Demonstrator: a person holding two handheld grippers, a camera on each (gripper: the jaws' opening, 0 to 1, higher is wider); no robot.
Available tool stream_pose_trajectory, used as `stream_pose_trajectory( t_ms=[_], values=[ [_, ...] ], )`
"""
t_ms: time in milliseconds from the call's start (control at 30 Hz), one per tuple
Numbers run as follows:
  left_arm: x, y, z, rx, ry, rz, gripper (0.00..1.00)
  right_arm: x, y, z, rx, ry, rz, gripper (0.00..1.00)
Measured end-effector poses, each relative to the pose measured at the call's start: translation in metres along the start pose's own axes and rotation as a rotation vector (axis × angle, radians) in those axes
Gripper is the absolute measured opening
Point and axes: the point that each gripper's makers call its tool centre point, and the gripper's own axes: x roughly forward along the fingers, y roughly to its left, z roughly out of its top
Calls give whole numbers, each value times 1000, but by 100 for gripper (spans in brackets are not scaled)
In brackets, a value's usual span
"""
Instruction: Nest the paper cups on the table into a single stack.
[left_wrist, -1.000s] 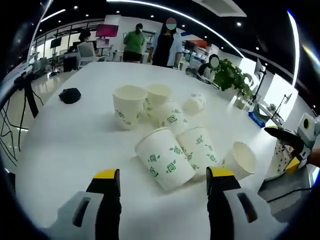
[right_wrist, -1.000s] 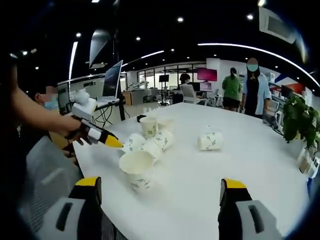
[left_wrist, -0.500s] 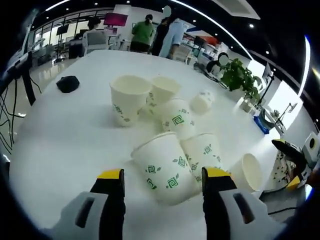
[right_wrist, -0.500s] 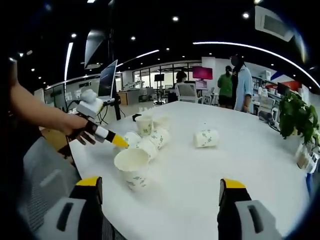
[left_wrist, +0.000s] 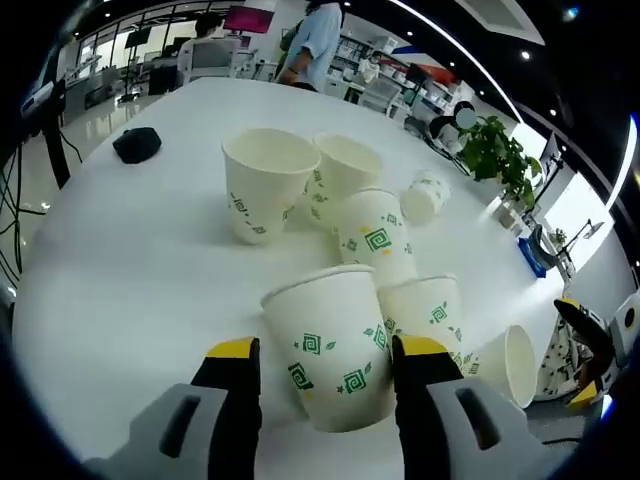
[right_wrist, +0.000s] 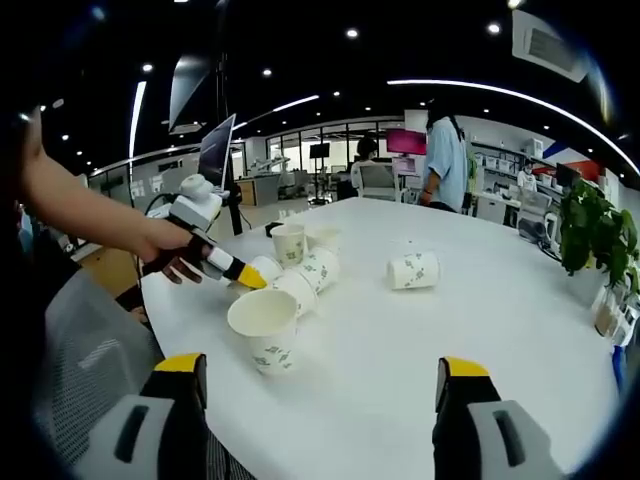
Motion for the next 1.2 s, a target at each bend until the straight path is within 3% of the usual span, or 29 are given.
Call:
stream_pose_trajectory(
  t_ms=[400,633,1200],
  values=[
    [3,9,-9,43,37,19,42,1,0,-2,3,13,1,94],
    [5,15,-6,64,13,29,41,2,0,-4,7,18,5,94],
    [-29,3,-8,90,-45,-8,40,0,5,-1,-5,10,12,93]
  ],
)
